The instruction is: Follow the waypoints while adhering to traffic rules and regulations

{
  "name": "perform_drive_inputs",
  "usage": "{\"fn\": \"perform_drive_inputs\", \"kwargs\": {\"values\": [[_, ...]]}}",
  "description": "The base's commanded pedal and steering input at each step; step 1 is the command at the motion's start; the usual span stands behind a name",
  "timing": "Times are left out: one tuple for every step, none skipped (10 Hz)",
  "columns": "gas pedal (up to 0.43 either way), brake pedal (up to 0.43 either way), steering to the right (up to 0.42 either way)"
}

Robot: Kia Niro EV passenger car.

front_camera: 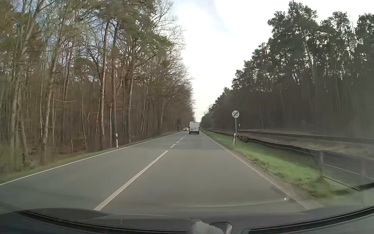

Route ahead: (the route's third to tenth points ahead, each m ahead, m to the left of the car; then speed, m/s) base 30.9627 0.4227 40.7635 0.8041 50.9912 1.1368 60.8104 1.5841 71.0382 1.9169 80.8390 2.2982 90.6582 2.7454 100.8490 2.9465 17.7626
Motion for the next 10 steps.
{"fn": "perform_drive_inputs", "kwargs": {"values": [[0.118, 0.000, -0.009], [0.118, 0.000, -0.009], [0.130, 0.000, -0.009], [0.150, 0.000, -0.009], [0.157, 0.000, -0.009], [0.157, 0.000, -0.009], [0.157, 0.000, -0.008], [0.157, 0.000, -0.008], [0.157, 0.000, -0.007], [0.157, 0.000, -0.006]]}}
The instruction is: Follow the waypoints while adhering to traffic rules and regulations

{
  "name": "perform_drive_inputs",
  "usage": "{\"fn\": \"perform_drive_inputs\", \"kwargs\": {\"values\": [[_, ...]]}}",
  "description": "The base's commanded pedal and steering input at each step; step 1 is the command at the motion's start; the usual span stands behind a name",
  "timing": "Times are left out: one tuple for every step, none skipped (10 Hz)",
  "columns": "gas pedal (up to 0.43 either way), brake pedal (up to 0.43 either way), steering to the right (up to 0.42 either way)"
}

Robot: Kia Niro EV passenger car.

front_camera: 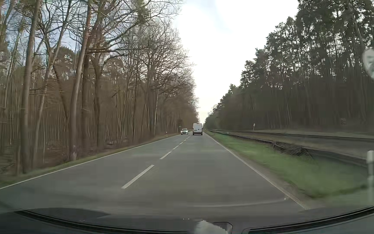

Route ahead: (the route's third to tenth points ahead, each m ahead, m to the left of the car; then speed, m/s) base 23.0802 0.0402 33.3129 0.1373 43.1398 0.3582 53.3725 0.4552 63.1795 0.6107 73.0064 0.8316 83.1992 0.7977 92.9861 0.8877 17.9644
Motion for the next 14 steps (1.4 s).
{"fn": "perform_drive_inputs", "kwargs": {"values": [[0.157, 0.000, -0.006], [0.157, 0.000, -0.006], [0.157, 0.000, -0.006], [0.157, 0.000, -0.006], [0.157, 0.000, -0.006], [0.157, 0.000, -0.006], [0.157, 0.000, -0.006], [0.157, 0.000, -0.006], [0.157, 0.000, -0.005], [0.157, 0.000, -0.001], [0.157, 0.000, 0.001], [0.157, 0.000, 0.001], [0.157, 0.000, 0.001], [0.157, 0.000, 0.001]]}}
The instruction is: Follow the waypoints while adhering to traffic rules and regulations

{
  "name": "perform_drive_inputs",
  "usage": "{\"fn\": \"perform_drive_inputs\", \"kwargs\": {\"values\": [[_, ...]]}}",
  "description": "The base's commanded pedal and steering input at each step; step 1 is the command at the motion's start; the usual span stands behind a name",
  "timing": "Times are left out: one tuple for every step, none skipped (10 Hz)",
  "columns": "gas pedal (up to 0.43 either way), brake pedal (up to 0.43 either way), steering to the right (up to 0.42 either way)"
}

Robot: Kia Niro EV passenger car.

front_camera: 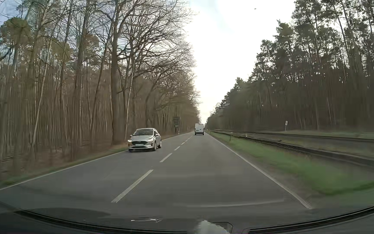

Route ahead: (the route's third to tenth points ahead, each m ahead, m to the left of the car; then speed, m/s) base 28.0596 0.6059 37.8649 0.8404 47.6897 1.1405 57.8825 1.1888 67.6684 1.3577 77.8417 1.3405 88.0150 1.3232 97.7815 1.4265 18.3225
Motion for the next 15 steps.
{"fn": "perform_drive_inputs", "kwargs": {"values": [[0.157, 0.000, 0.001], [0.157, 0.000, 0.001], [0.169, 0.000, 0.001], [0.169, 0.000, 0.001], [0.169, 0.000, 0.000], [0.169, 0.000, 0.000], [0.169, 0.000, 0.000], [0.177, 0.000, -0.001], [0.177, 0.000, -0.002], [0.177, 0.000, -0.002], [0.177, 0.000, -0.002], [0.177, 0.000, -0.002], [0.177, 0.000, -0.002], [0.177, 0.000, -0.002], [0.177, 0.000, -0.002]]}}
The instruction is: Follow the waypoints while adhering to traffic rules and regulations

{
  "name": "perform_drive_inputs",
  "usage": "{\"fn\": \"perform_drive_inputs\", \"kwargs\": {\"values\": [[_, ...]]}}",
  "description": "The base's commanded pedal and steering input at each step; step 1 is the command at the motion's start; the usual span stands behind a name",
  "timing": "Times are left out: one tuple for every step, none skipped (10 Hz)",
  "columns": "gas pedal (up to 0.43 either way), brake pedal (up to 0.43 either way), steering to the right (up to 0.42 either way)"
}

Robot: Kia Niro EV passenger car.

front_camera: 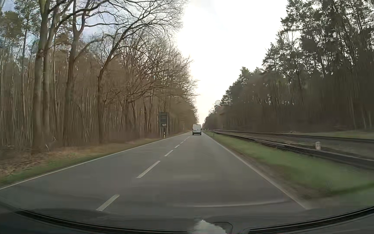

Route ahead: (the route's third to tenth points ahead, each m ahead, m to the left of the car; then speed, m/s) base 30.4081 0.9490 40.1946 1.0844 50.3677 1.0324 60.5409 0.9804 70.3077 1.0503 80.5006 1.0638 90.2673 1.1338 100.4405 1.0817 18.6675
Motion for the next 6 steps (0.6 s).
{"fn": "perform_drive_inputs", "kwargs": {"values": [[0.177, 0.000, -0.002], [0.169, 0.000, -0.002], [0.169, 0.000, -0.002], [0.169, 0.000, -0.002], [0.169, 0.000, -0.002], [0.169, 0.000, -0.002]]}}
